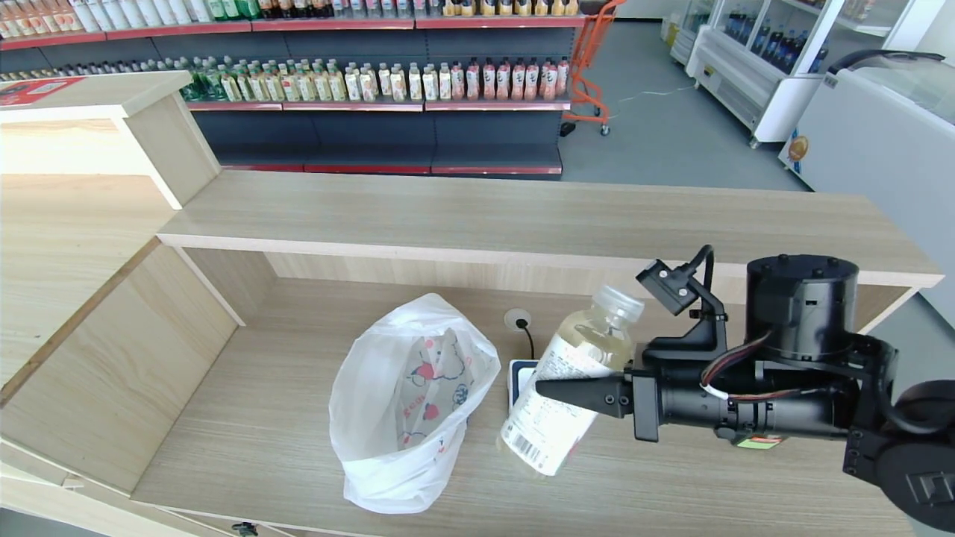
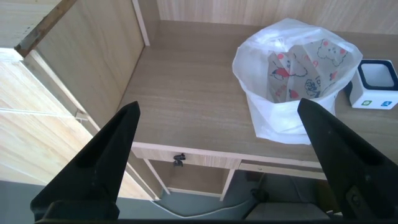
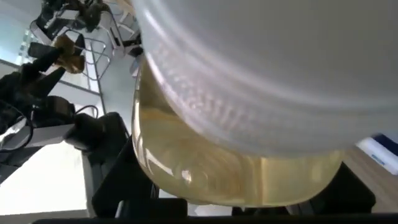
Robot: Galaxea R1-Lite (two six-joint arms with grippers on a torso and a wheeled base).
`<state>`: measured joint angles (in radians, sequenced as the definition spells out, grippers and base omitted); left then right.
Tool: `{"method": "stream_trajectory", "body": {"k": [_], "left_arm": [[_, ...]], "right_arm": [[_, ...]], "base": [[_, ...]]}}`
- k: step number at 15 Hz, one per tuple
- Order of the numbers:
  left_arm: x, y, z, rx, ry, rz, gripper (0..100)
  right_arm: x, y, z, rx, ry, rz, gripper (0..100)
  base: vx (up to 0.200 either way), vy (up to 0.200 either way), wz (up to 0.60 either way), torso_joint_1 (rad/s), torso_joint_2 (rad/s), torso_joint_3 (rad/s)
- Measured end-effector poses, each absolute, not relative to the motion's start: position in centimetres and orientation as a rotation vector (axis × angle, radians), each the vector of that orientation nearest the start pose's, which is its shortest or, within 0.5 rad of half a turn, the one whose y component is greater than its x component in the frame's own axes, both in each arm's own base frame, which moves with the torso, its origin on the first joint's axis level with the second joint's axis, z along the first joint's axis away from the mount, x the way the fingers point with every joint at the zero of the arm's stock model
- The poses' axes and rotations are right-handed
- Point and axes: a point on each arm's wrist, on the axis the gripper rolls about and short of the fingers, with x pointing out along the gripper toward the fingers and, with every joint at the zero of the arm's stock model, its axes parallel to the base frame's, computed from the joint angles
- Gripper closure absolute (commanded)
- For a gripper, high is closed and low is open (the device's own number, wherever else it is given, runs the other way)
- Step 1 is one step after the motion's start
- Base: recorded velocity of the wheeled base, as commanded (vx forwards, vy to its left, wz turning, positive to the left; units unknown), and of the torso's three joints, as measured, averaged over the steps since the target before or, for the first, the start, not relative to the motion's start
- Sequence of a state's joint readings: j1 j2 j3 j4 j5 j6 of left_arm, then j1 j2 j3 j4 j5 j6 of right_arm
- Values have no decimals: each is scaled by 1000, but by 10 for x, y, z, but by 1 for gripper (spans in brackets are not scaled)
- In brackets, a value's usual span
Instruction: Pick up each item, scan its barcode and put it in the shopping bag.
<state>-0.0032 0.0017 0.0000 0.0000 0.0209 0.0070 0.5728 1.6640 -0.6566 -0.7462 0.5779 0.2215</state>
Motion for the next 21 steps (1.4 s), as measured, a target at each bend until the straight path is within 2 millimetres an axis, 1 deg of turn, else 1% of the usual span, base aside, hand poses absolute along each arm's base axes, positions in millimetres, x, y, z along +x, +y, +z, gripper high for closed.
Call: {"method": "stream_trajectory", "body": {"k": [2,4,7,8,10,12,16,20,21], "left_arm": [[-23,1,76,7,2,18,0],[-23,1,76,7,2,18,0],[-23,1,76,7,2,18,0],[-23,1,76,7,2,18,0],[-23,1,76,7,2,19,0],[-23,1,76,10,2,18,0],[-23,1,76,8,2,18,0],[-23,1,76,8,2,18,0],[-23,1,76,10,2,18,0]], "right_arm": [[241,149,164,10,287,922,100],[248,129,165,-158,204,839,100],[247,99,161,-428,123,753,100],[245,92,159,-511,110,720,100],[244,84,160,-637,84,657,100],[242,81,163,-678,75,615,100],[231,77,166,-683,70,591,100],[217,73,164,-663,74,605,100],[214,72,163,-620,88,612,100]], "base": [[0,0,0,0,0,0],[0,0,0,0,0,0],[0,0,0,0,0,0],[0,0,0,0,0,0],[0,0,0,0,0,0],[0,0,0,0,0,0],[0,0,0,0,0,0],[-200,0,0,12,7,1],[0,0,0,0,0,0]]}}
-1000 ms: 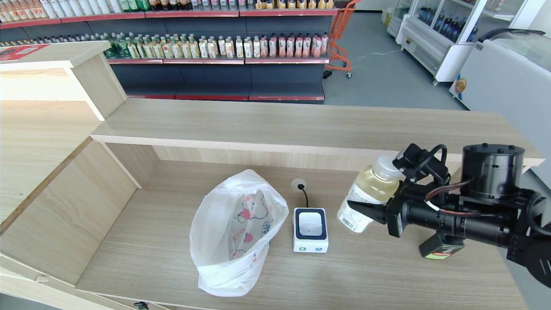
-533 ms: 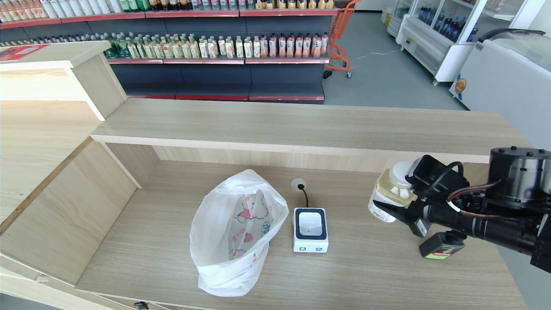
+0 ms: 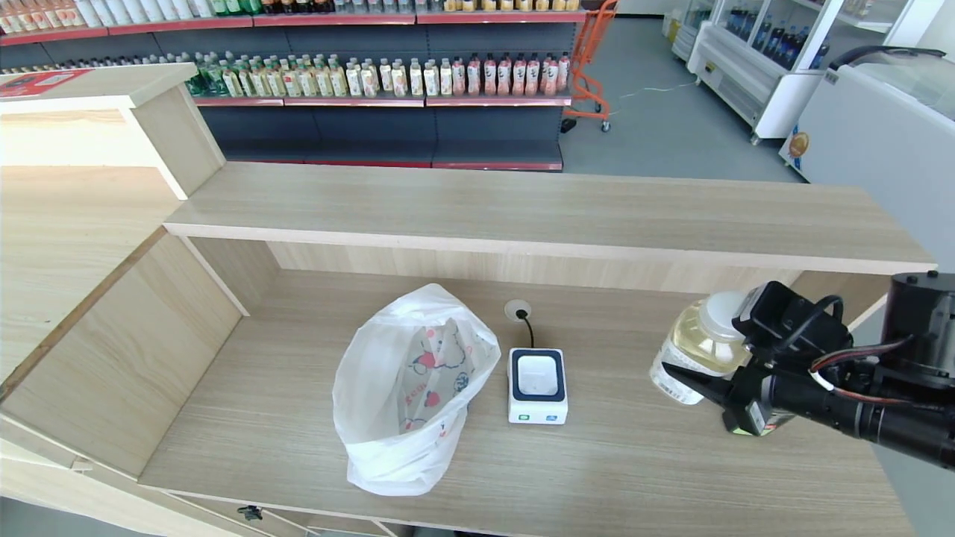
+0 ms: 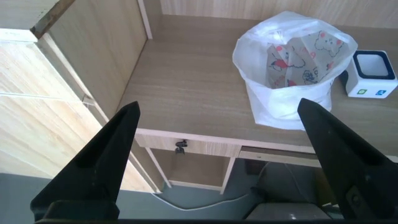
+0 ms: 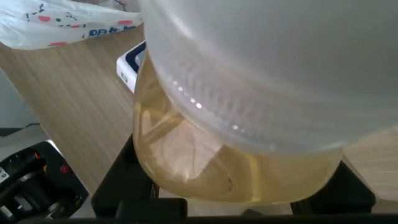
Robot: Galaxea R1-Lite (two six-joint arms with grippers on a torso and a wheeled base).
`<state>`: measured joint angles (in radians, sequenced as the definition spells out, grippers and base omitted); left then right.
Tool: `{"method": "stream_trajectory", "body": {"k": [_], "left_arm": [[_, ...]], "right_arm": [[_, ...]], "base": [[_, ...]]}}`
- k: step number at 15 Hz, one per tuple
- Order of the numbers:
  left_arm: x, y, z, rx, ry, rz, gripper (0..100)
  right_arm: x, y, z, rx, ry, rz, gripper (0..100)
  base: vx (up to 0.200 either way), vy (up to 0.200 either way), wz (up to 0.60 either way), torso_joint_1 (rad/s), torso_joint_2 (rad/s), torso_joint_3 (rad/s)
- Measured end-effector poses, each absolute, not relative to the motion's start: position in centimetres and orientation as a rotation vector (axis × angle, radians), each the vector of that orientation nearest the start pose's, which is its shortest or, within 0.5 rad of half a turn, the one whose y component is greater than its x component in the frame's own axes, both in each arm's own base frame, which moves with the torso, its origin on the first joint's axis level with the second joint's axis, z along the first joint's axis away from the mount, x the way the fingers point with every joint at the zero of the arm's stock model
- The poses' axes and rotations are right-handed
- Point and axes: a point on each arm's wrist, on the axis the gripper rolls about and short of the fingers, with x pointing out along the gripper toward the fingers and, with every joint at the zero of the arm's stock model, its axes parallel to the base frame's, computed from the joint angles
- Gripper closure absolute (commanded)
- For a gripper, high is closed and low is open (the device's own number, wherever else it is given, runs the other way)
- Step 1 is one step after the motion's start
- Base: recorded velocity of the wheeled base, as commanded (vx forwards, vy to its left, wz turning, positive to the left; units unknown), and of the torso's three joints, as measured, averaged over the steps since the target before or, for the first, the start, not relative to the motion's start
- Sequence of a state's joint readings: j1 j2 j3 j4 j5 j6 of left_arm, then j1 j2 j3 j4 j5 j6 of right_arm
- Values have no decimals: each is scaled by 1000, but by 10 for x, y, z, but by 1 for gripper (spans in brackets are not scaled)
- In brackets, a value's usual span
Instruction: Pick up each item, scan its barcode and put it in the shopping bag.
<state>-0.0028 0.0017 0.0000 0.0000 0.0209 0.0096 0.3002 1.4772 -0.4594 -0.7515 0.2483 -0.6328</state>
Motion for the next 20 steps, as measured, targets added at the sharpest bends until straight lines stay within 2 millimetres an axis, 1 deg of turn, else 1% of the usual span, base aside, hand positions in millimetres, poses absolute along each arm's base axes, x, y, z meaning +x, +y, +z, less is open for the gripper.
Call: {"method": "stream_trajectory", "body": {"k": [4,10,13,16,19,20], "left_arm": [[-23,1,76,9,2,18,0],[-23,1,76,7,2,18,0],[-23,1,76,6,2,18,0],[-23,1,76,6,2,18,0],[-23,1,76,6,2,17,0],[-23,1,76,6,2,18,0]], "right_arm": [[212,72,163,-529,111,612,100],[214,72,157,-494,131,673,100],[221,68,150,-494,157,666,100],[240,60,144,-529,120,617,100],[273,56,136,-598,-16,569,100],[281,55,130,-607,-26,565,100]], "base": [[0,0,0,0,0,0],[0,200,0,14,6,4],[0,0,0,0,0,0],[0,0,0,0,0,0],[0,0,0,0,0,0],[0,0,0,0,0,0]]}}
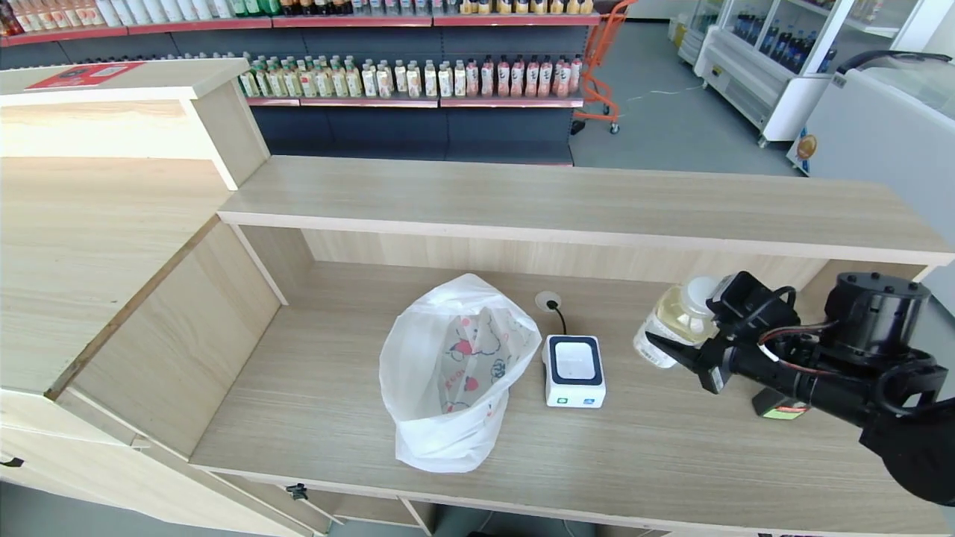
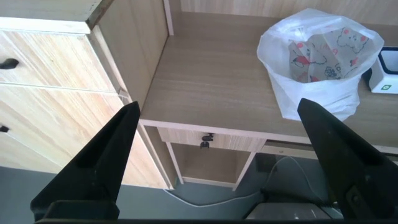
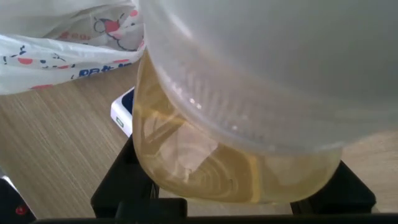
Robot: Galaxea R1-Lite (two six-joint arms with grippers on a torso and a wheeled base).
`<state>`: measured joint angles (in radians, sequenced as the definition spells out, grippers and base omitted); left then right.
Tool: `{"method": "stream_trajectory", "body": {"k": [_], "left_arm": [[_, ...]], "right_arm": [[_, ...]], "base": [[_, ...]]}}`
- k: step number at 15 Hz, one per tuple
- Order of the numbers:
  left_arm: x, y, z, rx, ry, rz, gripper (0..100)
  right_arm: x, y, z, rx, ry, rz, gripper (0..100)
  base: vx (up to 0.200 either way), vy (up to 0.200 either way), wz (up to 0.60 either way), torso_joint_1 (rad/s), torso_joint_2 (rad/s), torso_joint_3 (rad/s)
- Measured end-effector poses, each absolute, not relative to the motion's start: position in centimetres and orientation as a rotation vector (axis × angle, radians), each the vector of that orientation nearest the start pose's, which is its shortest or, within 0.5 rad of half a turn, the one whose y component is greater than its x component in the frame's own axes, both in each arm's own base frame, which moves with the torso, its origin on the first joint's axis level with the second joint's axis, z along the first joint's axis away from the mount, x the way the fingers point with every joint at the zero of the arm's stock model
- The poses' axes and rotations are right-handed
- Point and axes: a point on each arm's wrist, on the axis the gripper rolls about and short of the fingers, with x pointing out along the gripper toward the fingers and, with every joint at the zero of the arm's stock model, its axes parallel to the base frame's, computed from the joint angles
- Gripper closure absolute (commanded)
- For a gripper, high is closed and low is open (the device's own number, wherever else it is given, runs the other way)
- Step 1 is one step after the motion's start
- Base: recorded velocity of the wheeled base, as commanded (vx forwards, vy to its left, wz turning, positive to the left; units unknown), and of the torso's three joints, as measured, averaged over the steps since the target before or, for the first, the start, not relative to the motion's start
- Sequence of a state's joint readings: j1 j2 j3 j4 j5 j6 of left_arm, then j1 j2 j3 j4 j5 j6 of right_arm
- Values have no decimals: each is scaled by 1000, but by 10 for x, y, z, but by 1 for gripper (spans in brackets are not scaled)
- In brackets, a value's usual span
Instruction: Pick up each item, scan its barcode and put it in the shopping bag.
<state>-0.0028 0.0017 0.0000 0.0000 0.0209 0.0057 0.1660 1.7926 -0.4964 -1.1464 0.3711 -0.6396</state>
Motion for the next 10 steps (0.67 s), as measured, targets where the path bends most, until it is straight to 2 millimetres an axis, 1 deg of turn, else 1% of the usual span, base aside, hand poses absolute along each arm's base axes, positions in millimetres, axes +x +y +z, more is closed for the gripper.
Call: {"method": "stream_trajectory", "body": {"k": [2,5,7,10], "left_arm": [[-23,1,76,6,2,18,0],[-23,1,76,6,2,18,0],[-23,1,76,6,2,18,0],[-23,1,76,6,2,19,0]], "right_arm": [[293,56,115,-621,-20,572,100],[304,62,96,-679,-23,671,100],[316,66,89,-726,-70,731,100],[338,72,85,-779,-132,755,100]], "base": [[0,0,0,0,0,0],[0,0,0,0,0,0],[0,0,0,0,0,0],[0,0,0,0,0,0]]}}
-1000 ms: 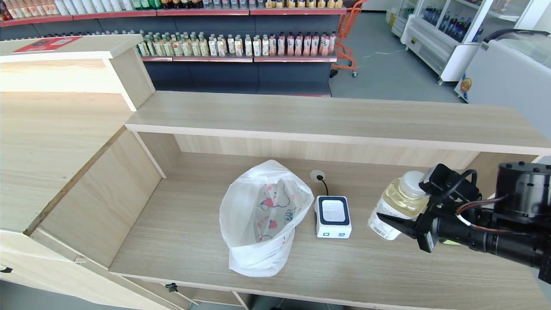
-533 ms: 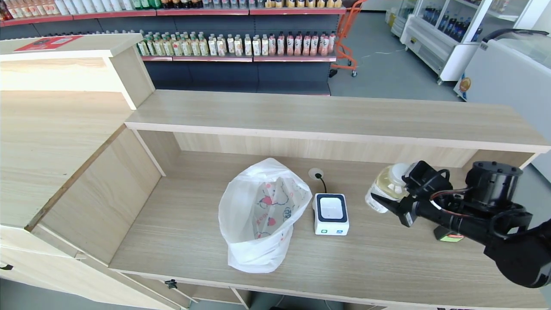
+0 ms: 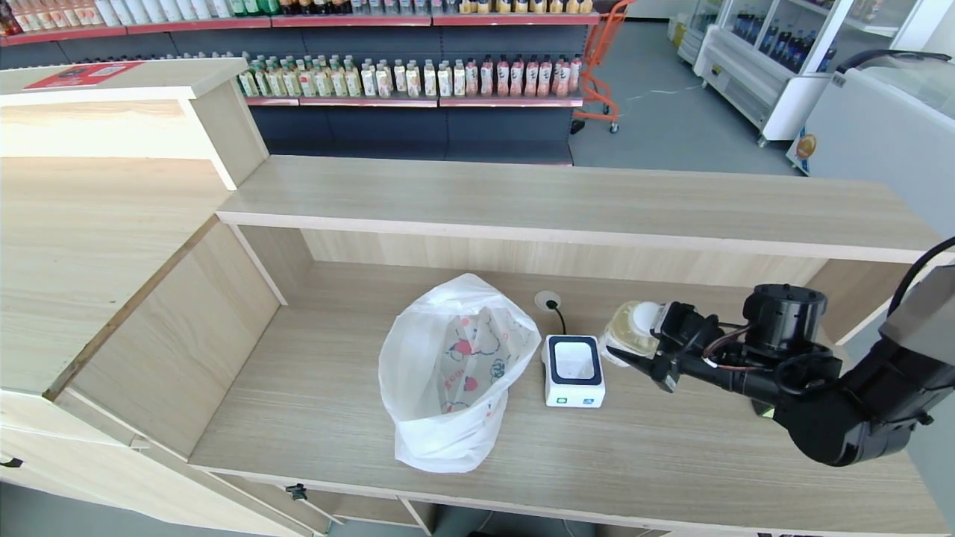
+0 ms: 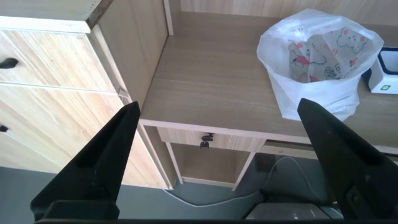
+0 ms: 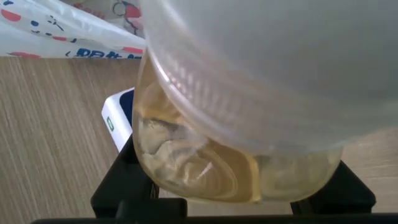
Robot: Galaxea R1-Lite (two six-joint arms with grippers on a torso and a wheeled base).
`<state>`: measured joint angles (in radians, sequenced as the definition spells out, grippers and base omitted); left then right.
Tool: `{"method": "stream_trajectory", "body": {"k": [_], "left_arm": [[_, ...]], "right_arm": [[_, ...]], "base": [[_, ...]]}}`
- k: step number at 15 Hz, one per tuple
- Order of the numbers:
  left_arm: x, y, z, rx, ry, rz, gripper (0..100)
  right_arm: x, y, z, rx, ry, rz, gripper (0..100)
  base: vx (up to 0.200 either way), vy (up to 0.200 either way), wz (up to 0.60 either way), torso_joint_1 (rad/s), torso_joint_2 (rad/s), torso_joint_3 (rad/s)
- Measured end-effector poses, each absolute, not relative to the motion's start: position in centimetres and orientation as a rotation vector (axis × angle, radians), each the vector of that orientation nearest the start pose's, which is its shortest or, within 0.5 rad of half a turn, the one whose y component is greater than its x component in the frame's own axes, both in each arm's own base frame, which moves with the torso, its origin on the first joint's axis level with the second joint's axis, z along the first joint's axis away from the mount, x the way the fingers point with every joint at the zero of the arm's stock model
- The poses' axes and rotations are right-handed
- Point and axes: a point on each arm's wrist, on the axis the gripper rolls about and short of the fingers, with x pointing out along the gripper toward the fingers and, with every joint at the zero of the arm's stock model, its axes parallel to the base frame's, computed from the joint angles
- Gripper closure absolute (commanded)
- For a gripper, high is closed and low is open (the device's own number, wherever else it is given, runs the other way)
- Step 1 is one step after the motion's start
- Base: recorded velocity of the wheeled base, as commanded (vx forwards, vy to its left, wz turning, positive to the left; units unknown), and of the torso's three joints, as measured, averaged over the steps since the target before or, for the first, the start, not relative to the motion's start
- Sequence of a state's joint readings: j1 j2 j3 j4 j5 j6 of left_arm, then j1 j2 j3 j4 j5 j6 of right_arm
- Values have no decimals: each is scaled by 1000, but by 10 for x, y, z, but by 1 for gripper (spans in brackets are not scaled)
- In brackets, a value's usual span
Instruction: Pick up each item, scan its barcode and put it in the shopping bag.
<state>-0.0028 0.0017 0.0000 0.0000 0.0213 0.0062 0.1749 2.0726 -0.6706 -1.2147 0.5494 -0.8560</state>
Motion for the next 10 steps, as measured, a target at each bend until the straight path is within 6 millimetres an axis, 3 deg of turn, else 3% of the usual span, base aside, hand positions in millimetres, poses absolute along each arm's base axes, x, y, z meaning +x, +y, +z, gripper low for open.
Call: {"method": "stream_trajectory", "body": {"k": [10], "left_arm": [[-23,1,76,6,2,18,0]], "right_arm": [[368,86,52,-882,-218,877,100]], "base": [[0,0,0,0,0,0]]}}
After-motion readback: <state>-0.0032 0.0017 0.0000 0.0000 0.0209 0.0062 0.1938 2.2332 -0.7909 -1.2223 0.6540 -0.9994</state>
